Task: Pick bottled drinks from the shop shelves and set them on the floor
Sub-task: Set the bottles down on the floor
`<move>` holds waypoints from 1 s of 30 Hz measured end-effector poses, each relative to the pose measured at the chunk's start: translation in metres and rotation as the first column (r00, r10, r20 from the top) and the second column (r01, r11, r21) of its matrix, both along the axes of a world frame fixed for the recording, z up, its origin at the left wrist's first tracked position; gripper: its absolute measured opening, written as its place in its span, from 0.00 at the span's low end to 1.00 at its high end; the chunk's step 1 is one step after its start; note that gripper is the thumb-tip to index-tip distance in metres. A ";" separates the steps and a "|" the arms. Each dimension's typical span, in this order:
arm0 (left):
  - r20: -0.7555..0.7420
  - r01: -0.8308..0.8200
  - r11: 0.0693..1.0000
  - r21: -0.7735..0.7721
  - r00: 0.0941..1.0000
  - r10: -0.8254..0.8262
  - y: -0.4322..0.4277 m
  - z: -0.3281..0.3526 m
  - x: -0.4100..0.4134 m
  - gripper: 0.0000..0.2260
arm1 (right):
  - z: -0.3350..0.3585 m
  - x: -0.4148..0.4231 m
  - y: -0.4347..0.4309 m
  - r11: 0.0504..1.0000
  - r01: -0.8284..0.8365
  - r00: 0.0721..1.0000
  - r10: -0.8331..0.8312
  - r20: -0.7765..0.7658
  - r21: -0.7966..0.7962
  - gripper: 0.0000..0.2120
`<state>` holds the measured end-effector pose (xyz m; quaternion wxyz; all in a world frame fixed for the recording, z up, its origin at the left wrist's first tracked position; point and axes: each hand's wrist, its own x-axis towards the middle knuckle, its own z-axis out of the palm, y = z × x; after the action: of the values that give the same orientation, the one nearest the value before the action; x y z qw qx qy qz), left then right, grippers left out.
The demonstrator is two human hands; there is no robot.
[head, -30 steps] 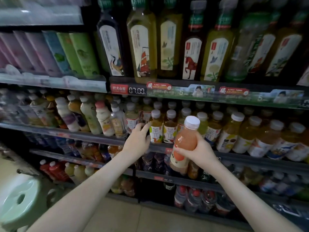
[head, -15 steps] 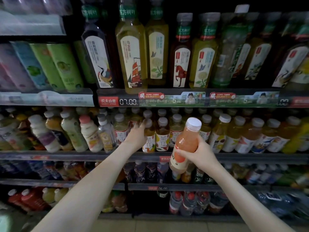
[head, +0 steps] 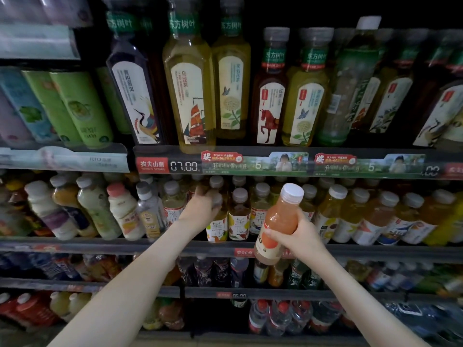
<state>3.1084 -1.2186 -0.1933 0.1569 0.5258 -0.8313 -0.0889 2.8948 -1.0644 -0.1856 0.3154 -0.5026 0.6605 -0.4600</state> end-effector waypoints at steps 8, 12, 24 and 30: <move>0.036 0.173 0.890 -0.423 0.984 -0.174 0.065 0.063 -0.019 0.13 | 0.054 -0.010 -0.005 0.987 -0.120 0.991 0.112 -0.071 -0.105 0.30; -0.163 0.246 0.697 -0.674 0.870 -0.465 0.083 0.117 -0.034 0.13 | 0.093 -0.012 -0.006 0.959 -0.218 0.973 0.199 -0.115 -0.180 0.29; -0.206 0.124 0.646 -0.753 0.888 -0.410 0.061 0.071 -0.005 0.09 | 0.096 0.000 0.000 0.913 -0.368 0.927 0.346 -0.144 -0.179 0.29; -0.001 -0.077 0.989 -0.125 0.997 0.078 0.043 -0.003 0.009 0.21 | 0.056 0.015 -0.002 0.932 -0.357 0.926 0.345 -0.150 -0.057 0.31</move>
<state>3.1174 -1.1761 -0.1963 0.1912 0.5471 -0.8144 -0.0295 2.9103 -1.0660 -0.1294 0.3252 -0.6559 0.5603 -0.3874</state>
